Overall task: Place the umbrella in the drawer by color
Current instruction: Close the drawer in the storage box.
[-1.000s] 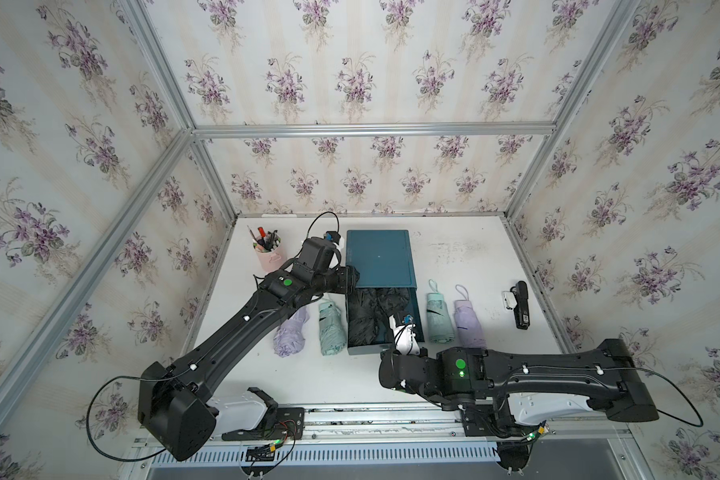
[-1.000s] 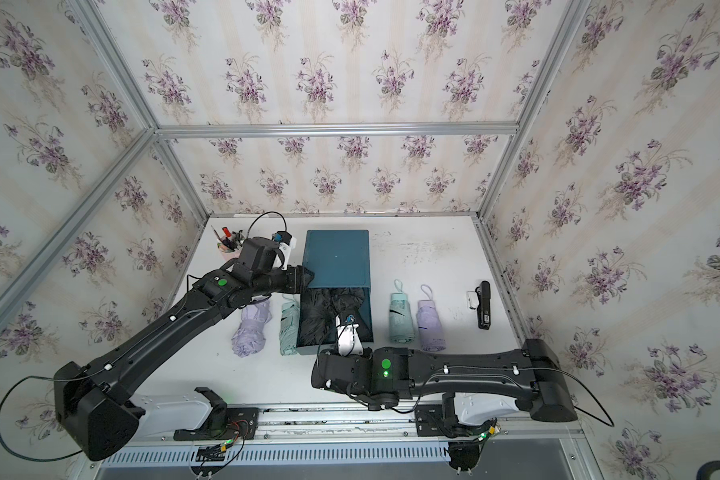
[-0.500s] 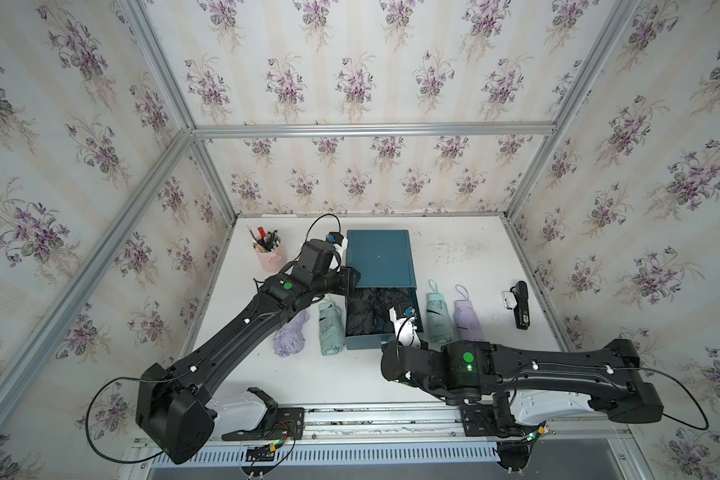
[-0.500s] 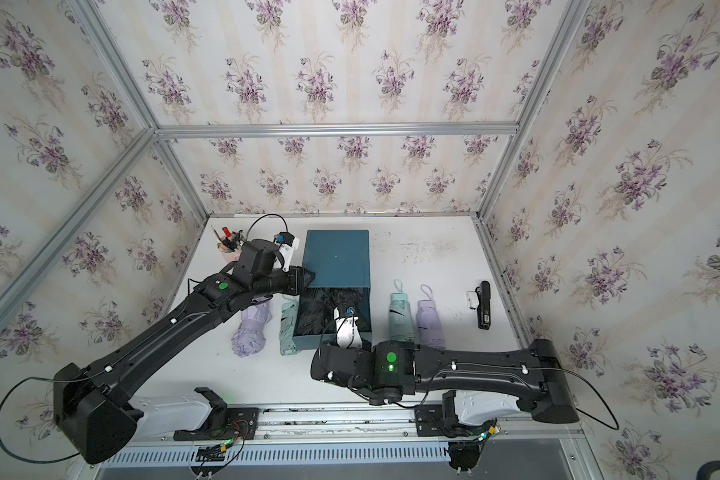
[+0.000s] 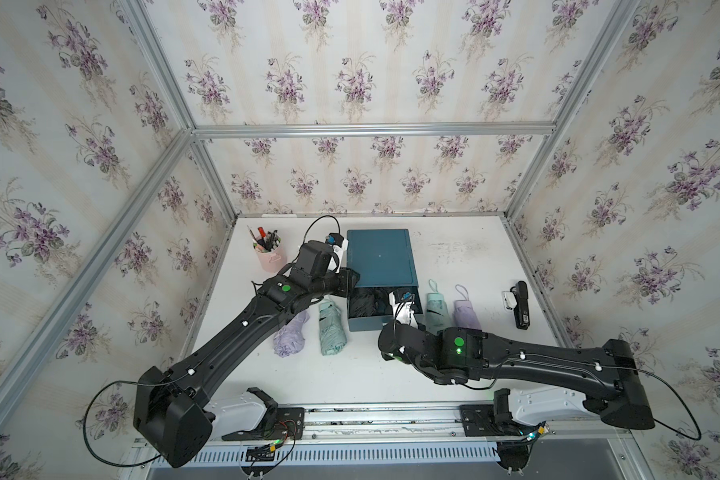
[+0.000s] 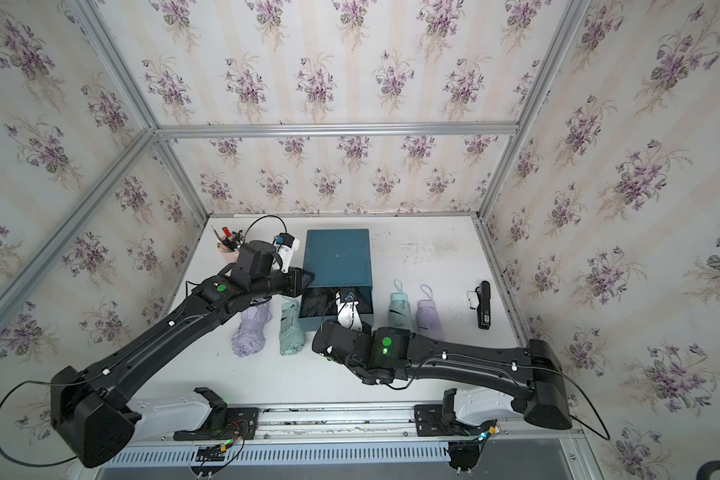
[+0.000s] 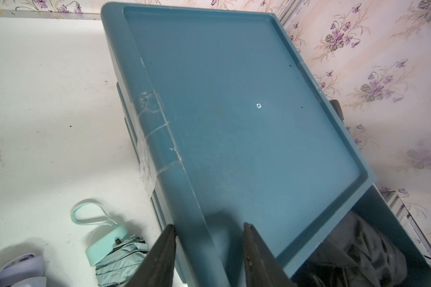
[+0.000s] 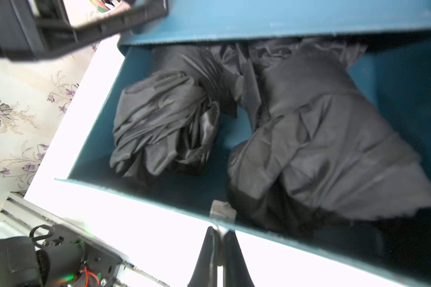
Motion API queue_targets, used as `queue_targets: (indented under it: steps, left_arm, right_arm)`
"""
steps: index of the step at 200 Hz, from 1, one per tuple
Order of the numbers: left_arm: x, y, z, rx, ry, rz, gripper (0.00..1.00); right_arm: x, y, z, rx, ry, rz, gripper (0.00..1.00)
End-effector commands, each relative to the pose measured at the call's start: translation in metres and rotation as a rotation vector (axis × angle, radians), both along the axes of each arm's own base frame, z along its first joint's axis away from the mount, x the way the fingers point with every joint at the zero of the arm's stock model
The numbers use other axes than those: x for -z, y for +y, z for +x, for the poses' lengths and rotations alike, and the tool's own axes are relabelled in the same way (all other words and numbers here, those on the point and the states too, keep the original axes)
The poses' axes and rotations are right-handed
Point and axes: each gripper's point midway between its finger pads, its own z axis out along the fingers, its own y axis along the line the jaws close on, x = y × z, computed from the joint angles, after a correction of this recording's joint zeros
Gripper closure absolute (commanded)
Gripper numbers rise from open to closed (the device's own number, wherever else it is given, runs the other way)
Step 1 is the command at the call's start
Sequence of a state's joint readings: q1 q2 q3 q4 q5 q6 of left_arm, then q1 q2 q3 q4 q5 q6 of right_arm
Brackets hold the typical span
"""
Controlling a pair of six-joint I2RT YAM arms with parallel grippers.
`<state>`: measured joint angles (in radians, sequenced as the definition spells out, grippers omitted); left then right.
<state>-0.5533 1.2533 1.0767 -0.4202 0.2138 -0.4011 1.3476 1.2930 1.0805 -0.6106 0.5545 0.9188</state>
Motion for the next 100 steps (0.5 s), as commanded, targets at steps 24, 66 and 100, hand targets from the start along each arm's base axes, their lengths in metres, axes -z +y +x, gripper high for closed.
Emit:
queue_targets:
  steps: [24, 66, 100]
  left_arm:
    - [0.030, 0.008, -0.026, 0.053, 0.131, 0.080, 0.57]
    - [0.026, 0.010, -0.026, 0.053, 0.118, 0.093, 0.57]
    - [0.024, 0.012, -0.028, 0.052, 0.115, 0.095, 0.57]
  right_arm:
    - [-0.007, 0.001, 0.035, 0.064, -0.093, 0.015, 0.93]
    - [-0.007, 0.006, 0.052, 0.057, -0.101, 0.052, 0.64]
    - [-0.008, 0.007, 0.068, 0.070, -0.104, 0.059, 0.46]
